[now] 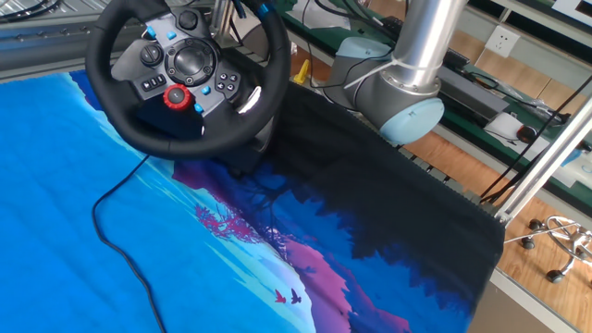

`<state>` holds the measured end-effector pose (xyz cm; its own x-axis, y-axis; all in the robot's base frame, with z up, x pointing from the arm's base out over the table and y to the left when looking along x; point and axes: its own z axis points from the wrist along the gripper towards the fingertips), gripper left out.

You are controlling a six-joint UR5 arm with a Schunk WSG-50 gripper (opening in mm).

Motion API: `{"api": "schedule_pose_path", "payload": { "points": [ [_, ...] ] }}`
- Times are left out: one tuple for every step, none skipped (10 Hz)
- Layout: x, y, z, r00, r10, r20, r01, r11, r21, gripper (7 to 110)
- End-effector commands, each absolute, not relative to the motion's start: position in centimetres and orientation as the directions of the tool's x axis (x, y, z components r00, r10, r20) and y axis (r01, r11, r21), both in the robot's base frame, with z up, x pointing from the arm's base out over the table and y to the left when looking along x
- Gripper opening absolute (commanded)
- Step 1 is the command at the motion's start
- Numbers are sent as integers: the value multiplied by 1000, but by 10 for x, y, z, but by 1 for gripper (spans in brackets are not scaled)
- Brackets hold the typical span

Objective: Rotate the steering wheel 90 degrees clockwise

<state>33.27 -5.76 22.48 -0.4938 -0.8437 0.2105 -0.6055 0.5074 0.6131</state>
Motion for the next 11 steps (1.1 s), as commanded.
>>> {"api": "schedule_pose_path", "payload": {
  "points": [
    [324, -51, 230, -479, -862, 169, -594, 459, 661, 22],
    [321, -46, 234, -478, -865, 154, -583, 443, 681, 22],
    [322, -47, 233, -482, -861, 165, -582, 455, 674, 22],
    [325, -51, 229, -488, -852, 190, -587, 482, 651, 22],
    [327, -54, 226, -499, -841, 208, -587, 505, 633, 22],
    [328, -52, 225, -502, -839, 209, -586, 508, 631, 7],
    [329, -48, 224, -510, -834, 210, -579, 514, 633, 7],
    [329, -45, 224, -514, -832, 210, -573, 515, 637, 7],
    [328, -41, 225, -518, -829, 211, -563, 516, 645, 7],
    [328, -39, 225, -520, -827, 213, -558, 518, 648, 7],
    [328, -37, 224, -524, -824, 215, -554, 522, 648, 7]
  ]
}}
